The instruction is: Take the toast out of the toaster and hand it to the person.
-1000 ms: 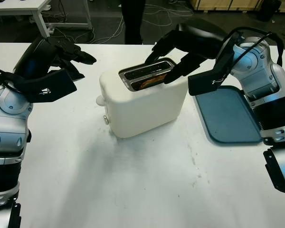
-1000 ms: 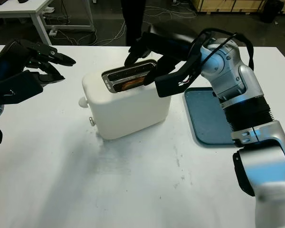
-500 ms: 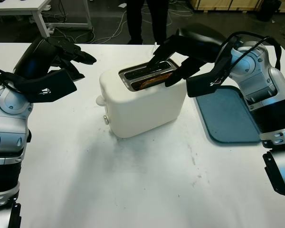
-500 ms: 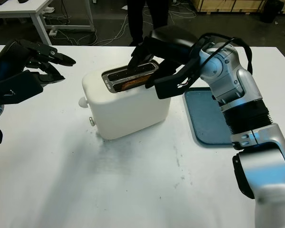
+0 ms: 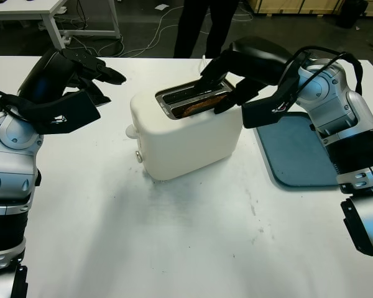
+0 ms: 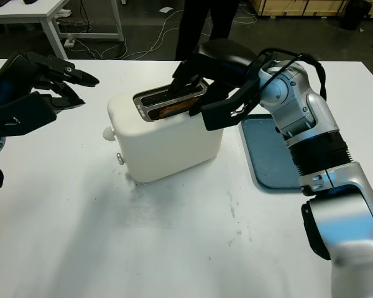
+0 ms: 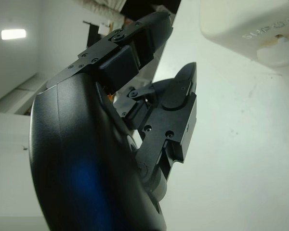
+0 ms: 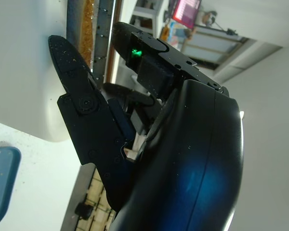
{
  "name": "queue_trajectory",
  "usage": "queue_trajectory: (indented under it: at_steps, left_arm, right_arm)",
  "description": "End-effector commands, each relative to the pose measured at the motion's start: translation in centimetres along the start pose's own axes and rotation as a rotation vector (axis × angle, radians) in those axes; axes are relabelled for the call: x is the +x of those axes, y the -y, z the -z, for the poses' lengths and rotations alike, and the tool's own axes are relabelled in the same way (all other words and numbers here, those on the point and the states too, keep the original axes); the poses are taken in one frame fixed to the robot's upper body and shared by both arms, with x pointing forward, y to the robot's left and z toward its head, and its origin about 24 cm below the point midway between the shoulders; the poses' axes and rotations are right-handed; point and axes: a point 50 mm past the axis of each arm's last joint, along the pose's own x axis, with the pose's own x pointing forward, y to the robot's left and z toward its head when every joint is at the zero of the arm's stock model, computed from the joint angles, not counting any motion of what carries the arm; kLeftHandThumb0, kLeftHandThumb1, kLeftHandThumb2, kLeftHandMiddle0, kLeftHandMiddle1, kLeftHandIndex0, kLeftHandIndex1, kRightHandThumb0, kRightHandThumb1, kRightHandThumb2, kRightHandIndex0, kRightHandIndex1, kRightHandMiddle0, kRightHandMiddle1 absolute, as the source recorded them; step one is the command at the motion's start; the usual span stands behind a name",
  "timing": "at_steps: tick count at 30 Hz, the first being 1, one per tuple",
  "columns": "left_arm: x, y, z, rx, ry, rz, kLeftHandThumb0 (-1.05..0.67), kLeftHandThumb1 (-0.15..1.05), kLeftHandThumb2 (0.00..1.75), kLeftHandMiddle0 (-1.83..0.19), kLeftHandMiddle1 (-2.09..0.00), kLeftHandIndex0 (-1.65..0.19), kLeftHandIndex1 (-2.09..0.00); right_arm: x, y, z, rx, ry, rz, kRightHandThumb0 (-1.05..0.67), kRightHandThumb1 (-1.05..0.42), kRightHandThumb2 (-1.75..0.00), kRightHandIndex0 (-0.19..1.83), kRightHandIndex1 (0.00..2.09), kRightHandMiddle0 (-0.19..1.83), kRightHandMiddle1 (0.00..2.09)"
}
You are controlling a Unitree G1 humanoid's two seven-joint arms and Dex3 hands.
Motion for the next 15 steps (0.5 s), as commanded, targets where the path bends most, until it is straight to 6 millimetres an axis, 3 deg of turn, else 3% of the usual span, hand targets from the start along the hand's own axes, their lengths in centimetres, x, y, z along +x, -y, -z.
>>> queue_trajectory:
  at_steps: [1, 12, 15]
  left_arm:
    - [0.04, -0.12, -0.21, 0.013, 0.008, -0.005, 0.01, 0.82, 0.00, -0.90, -0.84, -1.10, -0.04]
    - [-0.02, -0.17, -0.08, 0.009, 0.004, -0.005, 0.01, 0.82, 0.00, -0.88, -0.83, -1.10, -0.04]
    - [0.03, -0.11, -0.11, 0.005, 0.003, -0.004, -0.01, 0.82, 0.00, -0.88, -0.82, -1.09, -0.04]
  right_arm:
    - [0.27, -0.51, -0.14, -0.006, 0.013, -0.007, -0.49, -0.71, -0.01, 0.68, 1.03, 1.06, 0.02]
    - [0.84, -0.93, -0.14, -0.014, 0.018, 0.011, -0.42, -0.74, 0.00, 0.71, 1.03, 1.07, 0.02]
    - [1.25, -1.08, -0.08, -0.009, 0.018, 0.005, -0.42, -0.73, 0.00, 0.66, 1.29, 1.08, 0.01]
